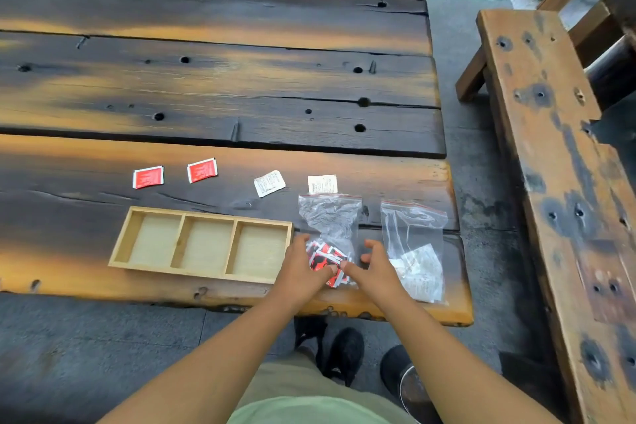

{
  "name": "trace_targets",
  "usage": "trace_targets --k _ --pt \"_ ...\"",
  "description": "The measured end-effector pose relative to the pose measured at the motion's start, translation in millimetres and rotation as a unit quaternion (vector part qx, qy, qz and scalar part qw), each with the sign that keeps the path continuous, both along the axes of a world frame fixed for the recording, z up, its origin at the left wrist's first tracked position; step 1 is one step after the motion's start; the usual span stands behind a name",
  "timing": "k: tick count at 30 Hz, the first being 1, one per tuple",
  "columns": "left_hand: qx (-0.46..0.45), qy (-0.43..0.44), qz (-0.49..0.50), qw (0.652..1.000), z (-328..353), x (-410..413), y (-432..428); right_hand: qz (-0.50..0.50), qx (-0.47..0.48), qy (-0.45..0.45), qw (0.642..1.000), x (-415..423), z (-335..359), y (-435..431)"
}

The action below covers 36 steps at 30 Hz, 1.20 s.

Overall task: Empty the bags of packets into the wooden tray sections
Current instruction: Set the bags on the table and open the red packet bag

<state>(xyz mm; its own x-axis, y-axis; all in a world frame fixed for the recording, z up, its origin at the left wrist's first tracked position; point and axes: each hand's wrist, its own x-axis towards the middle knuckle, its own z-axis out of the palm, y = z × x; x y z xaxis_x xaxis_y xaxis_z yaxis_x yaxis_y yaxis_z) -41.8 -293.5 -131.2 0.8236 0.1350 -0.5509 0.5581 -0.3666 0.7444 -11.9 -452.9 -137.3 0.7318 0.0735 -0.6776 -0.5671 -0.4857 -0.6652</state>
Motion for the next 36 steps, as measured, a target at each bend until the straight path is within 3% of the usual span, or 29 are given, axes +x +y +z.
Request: trace_targets --k 10,21,26,32,36 --pt "-0.087 0.092 0.136 0.983 -13 3 -1 -0.079 0.01 0.059 0.995 -4 -17 3" --pt "-0.226 0.061 0.193 0.953 -1 -9 1 -0.105 0.097 0.034 0.989 -12 12 -2" --pt "-0.289 0.044 0.175 0.94 16 -20 10 -0.063 0.125 -0.006 0.99 -19 27 -10" --pt "-0.275 0.005 0.198 0.941 38 -45 14 -0.019 0.173 -0.028 0.984 -34 41 -4" --pt "-0.276 -0.015 0.222 0.935 47 -71 22 0.013 0.218 0.008 0.976 -48 45 10"
